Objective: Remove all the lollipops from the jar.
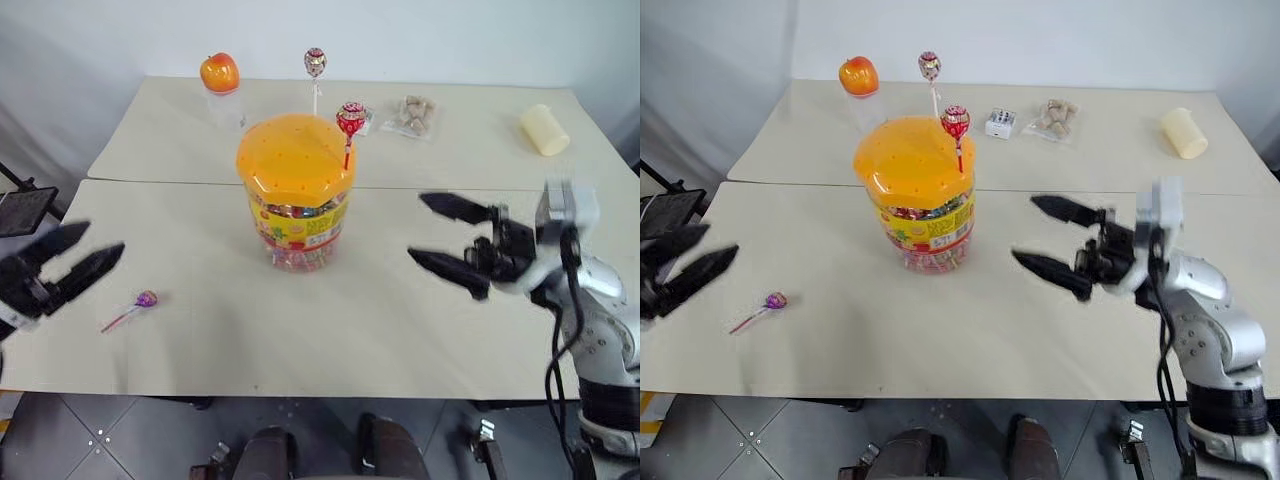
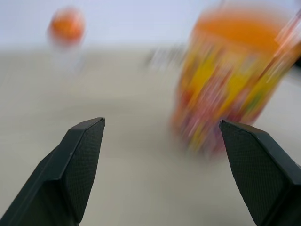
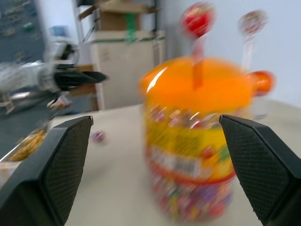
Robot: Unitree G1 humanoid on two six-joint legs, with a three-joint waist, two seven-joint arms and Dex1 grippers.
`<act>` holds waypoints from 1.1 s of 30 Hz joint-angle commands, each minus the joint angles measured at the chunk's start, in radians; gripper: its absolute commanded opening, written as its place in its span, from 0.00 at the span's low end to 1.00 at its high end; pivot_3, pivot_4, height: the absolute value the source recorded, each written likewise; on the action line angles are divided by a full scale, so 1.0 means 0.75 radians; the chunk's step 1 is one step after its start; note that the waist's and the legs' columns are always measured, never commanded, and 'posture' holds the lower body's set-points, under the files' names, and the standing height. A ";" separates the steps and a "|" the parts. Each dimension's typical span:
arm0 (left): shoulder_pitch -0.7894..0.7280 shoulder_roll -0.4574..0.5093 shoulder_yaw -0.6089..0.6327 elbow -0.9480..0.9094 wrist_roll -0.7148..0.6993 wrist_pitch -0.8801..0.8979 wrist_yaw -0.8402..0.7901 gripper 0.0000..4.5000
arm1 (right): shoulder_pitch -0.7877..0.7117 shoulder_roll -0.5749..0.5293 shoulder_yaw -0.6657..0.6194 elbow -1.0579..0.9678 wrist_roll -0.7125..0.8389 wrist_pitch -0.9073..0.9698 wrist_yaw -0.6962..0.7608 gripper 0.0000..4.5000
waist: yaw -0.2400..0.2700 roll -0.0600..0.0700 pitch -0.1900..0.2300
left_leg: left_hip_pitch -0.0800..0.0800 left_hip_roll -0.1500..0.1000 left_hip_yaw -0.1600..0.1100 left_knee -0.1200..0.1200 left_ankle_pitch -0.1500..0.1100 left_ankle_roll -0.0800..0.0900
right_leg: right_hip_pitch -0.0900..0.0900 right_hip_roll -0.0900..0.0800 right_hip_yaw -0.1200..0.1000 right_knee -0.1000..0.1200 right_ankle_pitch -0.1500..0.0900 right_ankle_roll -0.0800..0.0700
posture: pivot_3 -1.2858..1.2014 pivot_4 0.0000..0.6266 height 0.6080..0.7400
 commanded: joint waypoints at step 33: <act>-0.201 -0.131 -0.414 -0.204 -0.077 -0.128 -0.122 1.00 | -0.375 0.040 -0.177 0.192 0.018 0.217 -0.148 0.00 | -0.050 0.000 0.000 | -0.002 -0.002 0.008 -0.003 -0.001 0.000 | 0.000 0.002 -0.005 -0.002 0.000 0.001 | 0.52 0.24 1.00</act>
